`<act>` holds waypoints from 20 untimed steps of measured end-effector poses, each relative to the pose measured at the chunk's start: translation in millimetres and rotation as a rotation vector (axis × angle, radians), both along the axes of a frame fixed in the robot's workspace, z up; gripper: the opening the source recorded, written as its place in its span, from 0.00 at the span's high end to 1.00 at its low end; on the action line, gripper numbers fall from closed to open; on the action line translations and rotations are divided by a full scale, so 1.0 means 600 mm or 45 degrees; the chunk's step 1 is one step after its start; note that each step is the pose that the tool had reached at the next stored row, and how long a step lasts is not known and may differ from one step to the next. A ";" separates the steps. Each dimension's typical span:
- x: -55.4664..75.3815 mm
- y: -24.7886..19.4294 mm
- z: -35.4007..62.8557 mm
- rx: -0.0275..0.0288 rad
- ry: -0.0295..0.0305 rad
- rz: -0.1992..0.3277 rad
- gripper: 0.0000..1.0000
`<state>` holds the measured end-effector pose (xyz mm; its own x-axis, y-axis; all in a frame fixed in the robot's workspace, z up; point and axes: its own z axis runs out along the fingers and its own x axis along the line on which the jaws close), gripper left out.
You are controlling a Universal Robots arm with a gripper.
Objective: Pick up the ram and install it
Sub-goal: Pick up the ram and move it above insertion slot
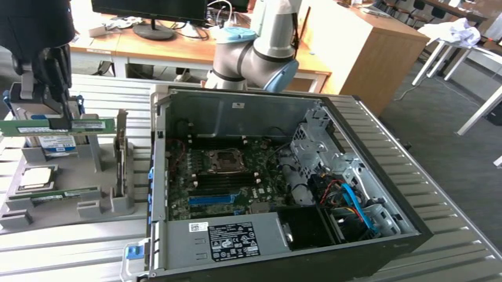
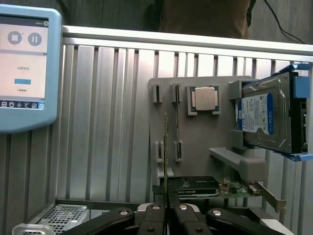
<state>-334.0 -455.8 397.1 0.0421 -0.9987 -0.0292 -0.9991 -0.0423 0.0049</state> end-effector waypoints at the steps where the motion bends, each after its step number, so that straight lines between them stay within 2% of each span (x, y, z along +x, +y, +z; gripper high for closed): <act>1: 0.002 0.0000 0.000 0.0000 0.0000 0.000 0.87; 20: 0.044 0.0000 0.000 0.0000 0.0002 0.000 0.87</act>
